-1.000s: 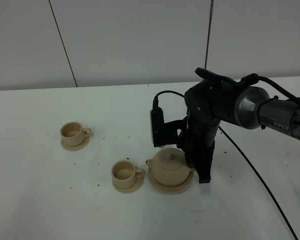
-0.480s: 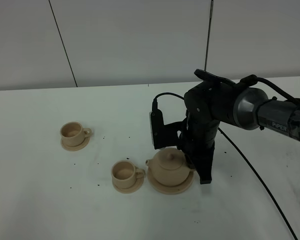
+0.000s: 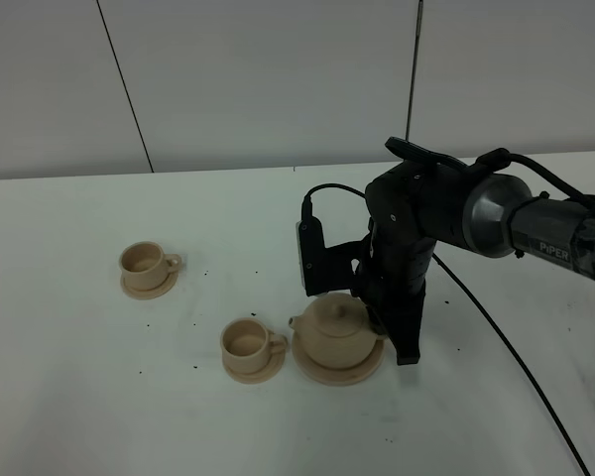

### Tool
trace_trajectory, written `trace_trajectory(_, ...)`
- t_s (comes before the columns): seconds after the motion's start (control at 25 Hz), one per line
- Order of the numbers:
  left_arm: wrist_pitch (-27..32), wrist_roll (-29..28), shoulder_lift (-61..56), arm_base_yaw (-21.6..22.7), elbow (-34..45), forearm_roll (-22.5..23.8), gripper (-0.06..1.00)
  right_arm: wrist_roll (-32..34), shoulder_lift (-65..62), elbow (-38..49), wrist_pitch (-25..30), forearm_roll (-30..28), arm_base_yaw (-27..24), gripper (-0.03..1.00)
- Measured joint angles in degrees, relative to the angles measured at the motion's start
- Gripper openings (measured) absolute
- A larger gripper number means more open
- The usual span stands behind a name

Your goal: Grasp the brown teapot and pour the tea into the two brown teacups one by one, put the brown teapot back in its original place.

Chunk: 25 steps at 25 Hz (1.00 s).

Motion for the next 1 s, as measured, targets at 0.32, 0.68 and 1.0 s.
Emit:
trace_trajectory(0.32,0.0,0.0,0.0,0.0,0.0,0.0,0.25,0.0,0.0,0.0,0.0,0.0,0.0,0.24)
trace_trajectory(0.68,0.0,0.0,0.0,0.0,0.0,0.0,0.25,0.0,0.0,0.0,0.0,0.0,0.0,0.23)
trace_trajectory(1.0,0.0,0.1,0.0,0.0,0.0,0.0,0.25,0.0,0.0,0.0,-0.4,0.0,0.0,0.10)
